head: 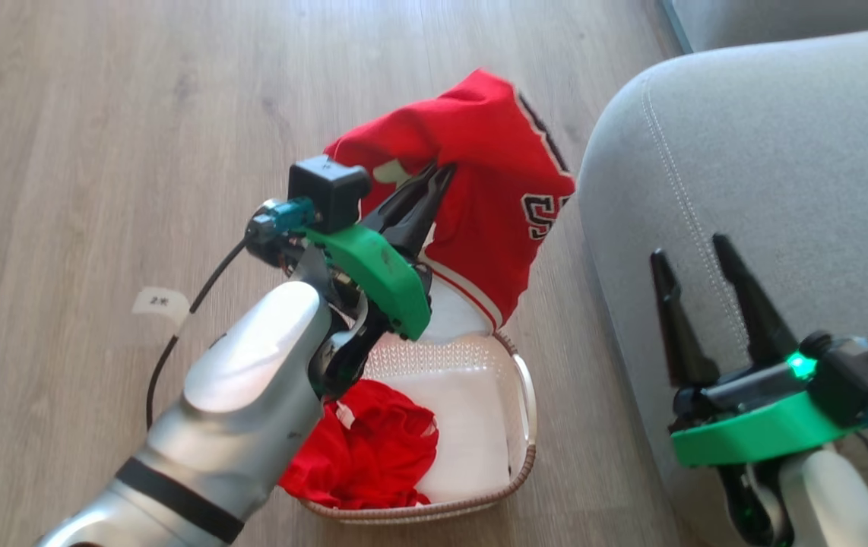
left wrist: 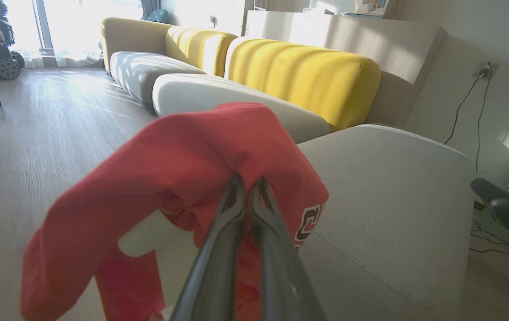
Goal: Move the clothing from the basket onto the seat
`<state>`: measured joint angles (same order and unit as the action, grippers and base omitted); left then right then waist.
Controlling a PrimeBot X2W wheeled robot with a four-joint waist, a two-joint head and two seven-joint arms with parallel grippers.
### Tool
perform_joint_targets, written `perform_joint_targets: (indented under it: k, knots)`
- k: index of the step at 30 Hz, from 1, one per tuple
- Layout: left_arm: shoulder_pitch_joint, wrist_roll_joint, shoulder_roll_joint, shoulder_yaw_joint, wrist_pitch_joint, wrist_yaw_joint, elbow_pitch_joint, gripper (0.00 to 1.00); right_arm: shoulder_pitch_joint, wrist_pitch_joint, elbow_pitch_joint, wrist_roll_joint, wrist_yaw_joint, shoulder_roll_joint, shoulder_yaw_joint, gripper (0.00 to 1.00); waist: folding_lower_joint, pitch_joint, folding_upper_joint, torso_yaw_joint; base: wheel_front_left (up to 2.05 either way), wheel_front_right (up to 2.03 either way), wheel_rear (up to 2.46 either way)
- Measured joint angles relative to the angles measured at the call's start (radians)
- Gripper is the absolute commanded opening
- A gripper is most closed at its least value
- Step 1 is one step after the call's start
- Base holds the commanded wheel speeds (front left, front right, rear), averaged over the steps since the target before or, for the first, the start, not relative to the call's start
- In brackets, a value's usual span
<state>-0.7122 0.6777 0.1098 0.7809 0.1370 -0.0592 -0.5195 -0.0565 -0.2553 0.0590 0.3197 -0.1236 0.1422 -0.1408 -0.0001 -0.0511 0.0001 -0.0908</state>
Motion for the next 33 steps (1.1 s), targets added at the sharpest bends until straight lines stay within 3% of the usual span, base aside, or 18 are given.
perform_joint_targets:
  k: [7, 17, 24, 33]
  knots:
    - [0.006, 0.006, 0.031, 0.013, -0.057, 0.035, 0.131, 0.00, 0.009, 0.000, -0.037, 0.018, 0.000, 0.027, -0.052, 1.00, 0.0000, 0.025, 0.0000, -0.001, 0.00, 0.00, 0.00]
    - [0.047, 0.004, 0.093, 0.019, -0.091, 0.052, 0.193, 0.00, 0.006, 0.000, -0.058, 0.042, 0.000, 0.068, -0.104, 1.00, 0.0000, 0.013, 0.0000, 0.019, 0.00, 0.00, 0.00]
    - [0.047, 0.004, 0.097, 0.021, -0.091, 0.052, 0.205, 0.00, -0.024, 0.000, -0.077, 0.096, 0.000, 0.136, -0.150, 1.00, 0.0000, 0.002, 0.0000, 0.043, 0.00, 0.00, 0.00]
    - [0.042, 0.001, 0.100, 0.039, -0.090, 0.049, 0.229, 0.00, -0.171, 0.000, -0.145, 0.279, 0.000, 0.253, -0.304, 1.00, 0.0000, -0.013, 0.0000, 0.082, 0.00, 0.00, 0.00]
